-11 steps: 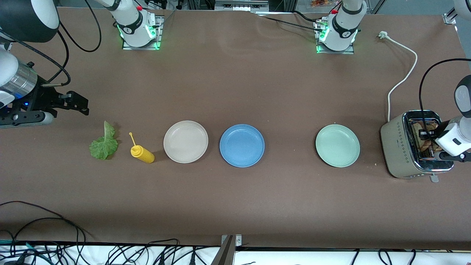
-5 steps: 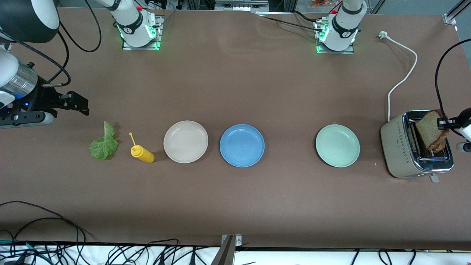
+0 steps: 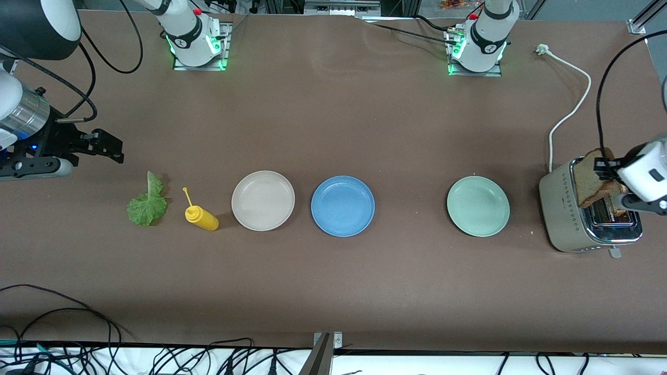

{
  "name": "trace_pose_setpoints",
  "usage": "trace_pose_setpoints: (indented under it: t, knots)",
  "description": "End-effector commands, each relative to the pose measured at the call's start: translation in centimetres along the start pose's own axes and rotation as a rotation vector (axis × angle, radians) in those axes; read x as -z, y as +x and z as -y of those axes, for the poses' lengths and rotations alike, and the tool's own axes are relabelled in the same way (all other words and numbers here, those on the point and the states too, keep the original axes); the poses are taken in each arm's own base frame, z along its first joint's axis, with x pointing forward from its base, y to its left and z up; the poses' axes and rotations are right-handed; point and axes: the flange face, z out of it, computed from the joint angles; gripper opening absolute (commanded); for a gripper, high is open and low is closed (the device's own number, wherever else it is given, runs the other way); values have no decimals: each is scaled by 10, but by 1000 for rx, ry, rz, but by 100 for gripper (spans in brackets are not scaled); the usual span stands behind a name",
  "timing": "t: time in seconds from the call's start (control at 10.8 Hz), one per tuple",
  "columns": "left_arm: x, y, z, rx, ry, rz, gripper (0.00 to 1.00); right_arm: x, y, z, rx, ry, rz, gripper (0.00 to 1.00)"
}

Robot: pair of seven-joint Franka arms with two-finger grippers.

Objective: Make sandwich in blue plate with both arms
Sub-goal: 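Lift the bread slice out with the left gripper toward the blue plate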

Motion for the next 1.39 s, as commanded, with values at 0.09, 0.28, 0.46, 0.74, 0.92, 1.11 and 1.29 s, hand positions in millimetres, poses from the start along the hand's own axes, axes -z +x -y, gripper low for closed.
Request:
trace_pose_setpoints:
  t: [0.09,0.28,0.46,0.74,0.92,1.11,1.29]
  knots:
    - [33,7,-100,-159,-88,-27,0,3,-5,-1,4,24,-2,100]
    - [38,9,-150,-228,-110,-25,0,1,-4,1,7,24,-2,100]
    - [26,17,-183,-207,-247,3,0,0,-2,6,10,23,-7,100]
    - [-1,34,-254,-160,-448,86,0,0,-2,22,24,22,-5,100]
    - [-16,48,-287,-148,-629,114,0,1,-3,24,27,22,-6,100]
    - [-30,69,-311,-127,-839,115,0,1,-2,21,22,22,-8,100]
    - [-63,98,-326,-70,-979,94,0,-1,-2,23,24,22,-5,100]
